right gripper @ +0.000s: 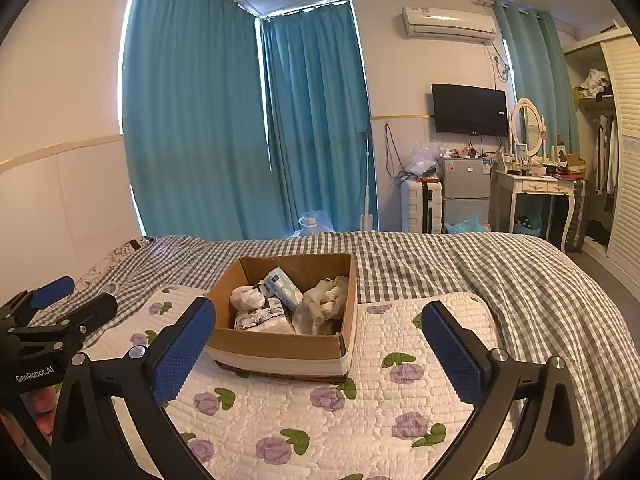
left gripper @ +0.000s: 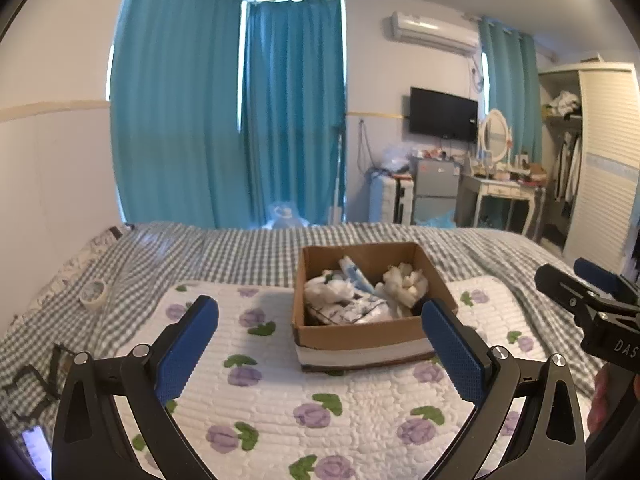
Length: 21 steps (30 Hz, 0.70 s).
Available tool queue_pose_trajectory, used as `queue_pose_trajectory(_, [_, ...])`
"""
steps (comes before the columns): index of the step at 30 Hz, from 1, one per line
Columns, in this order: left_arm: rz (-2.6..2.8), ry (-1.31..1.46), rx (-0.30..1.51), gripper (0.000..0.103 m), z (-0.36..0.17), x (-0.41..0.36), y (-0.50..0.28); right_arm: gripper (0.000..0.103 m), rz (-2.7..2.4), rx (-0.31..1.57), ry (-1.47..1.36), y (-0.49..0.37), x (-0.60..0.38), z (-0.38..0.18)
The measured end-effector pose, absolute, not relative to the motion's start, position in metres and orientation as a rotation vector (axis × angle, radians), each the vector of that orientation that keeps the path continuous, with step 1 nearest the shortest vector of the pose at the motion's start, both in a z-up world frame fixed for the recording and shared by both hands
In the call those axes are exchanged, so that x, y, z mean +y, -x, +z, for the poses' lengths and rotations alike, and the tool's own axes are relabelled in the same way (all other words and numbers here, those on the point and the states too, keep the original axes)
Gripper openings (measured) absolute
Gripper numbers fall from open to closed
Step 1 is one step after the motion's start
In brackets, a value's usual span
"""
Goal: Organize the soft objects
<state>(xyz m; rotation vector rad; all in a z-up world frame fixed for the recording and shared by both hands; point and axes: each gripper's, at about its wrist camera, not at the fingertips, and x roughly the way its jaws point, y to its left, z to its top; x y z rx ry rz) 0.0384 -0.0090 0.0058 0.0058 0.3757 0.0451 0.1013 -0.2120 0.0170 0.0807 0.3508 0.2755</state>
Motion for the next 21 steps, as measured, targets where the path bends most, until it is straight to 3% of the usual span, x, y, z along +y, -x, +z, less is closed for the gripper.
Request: queue_pose_trajectory(21, [0.023,-0.007,0.383,0.103,0.0077,-0.0111,-0.0391,0.103,0.272,0.358,-0.072,-0.1004,-0.2078,0.0135])
